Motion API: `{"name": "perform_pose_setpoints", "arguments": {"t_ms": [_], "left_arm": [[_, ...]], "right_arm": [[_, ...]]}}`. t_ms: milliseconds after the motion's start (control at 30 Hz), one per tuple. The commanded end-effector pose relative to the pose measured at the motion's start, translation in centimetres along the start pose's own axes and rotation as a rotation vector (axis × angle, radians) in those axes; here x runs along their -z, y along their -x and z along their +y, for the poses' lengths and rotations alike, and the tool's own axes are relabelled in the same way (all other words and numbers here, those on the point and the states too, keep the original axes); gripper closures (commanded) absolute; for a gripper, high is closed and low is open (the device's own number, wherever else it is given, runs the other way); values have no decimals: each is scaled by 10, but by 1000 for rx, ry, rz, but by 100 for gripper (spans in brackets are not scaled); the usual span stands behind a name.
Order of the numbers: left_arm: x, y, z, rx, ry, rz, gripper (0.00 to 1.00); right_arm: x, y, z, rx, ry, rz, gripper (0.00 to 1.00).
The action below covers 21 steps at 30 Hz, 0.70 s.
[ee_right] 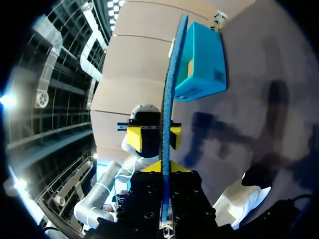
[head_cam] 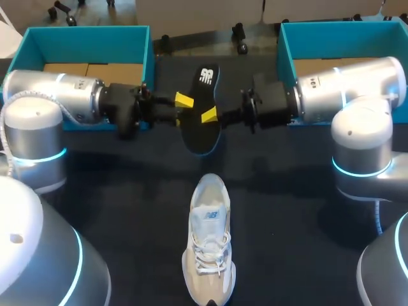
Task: Take the shoe out of the shoebox, open the shoe tongue, remove and reinsert the insole, then place the shoe into the shoebox
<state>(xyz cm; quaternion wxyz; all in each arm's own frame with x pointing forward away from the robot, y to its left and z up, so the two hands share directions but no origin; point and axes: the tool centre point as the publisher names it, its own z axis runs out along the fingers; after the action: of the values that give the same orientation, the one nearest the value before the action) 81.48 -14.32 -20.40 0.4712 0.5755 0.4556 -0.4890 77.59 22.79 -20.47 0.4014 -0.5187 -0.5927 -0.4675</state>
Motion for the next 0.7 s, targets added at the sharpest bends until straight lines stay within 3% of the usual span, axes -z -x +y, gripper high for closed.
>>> {"name": "perform_pose_setpoints", "arguments": {"t_ms": [33, 300, 700], "left_arm": [[29, 10, -11, 27, -2, 100, 0], [60, -3, -29, 62, -2, 284, 0], [60, -3, -29, 62, -2, 284, 0]], "right_arm": [[8, 2, -4, 10, 11, -4, 100], [17, 12, -3, 50, 56, 1, 100], [17, 12, -3, 50, 56, 1, 100]]}}
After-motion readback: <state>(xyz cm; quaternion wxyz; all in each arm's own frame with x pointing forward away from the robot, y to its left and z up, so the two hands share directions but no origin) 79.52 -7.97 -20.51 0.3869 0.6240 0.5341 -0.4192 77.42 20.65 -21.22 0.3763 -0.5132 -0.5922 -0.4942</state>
